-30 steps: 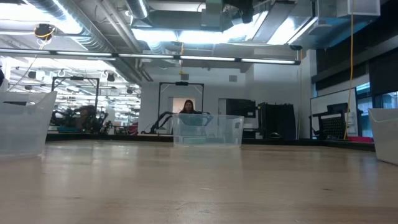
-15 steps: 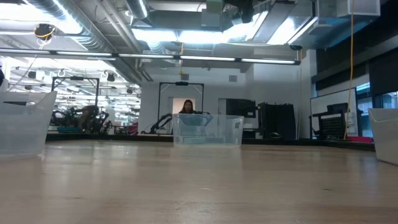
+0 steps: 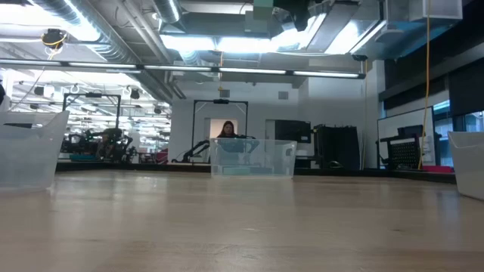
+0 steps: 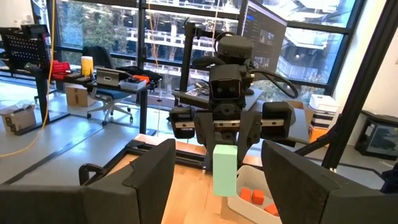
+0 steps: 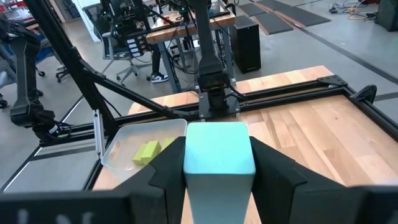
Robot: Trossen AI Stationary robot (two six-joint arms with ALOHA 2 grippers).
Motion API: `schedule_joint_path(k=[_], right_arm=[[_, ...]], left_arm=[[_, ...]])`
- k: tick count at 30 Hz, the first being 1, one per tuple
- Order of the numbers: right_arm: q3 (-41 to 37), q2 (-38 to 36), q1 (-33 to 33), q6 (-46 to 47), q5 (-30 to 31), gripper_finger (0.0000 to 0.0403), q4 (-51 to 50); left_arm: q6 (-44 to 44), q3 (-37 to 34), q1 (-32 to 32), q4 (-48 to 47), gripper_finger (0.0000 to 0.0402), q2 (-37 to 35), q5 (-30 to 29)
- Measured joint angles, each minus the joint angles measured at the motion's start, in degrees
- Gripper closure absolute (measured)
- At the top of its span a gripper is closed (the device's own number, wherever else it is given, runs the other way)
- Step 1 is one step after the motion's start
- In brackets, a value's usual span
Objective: Sort & place blocks by color
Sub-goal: Put the top blue block into the top transparent bin
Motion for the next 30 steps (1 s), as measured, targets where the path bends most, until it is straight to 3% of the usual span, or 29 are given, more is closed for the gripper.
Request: schedule_joint_path(k=[6, 11, 14, 20, 30], right_arm=[[0.0, 0.0, 0.0, -0.2, 1.2, 0.0262, -0.6], [0.3, 0.0, -0.7, -1.6, 5.4, 0.0262, -1.6], [3.5, 1.5, -2.5, -2.2, 8.9, 0.0262, -5.3], [11.0, 10.5, -7.9, -6.8, 12.9, 0.0262, -15.0], [12.0, 26.5, -17.3, 1.8, 13.2, 0.0259, -12.1]], left_arm=[[0.2, -0.3, 0.0, 0.7, 0.0173, 0.0, 0.0], [-0.4, -8.0, -0.1, 14.0, 0.0173, -1.2, 1.5], [-2.5, -13.0, -0.1, 19.8, 0.0173, -2.4, -0.6], [-3.0, -17.1, 0.0, 24.6, 0.0173, -2.9, -2.8], [-1.5, -17.1, 0.0, 25.4, 0.0173, -2.9, -4.1]])
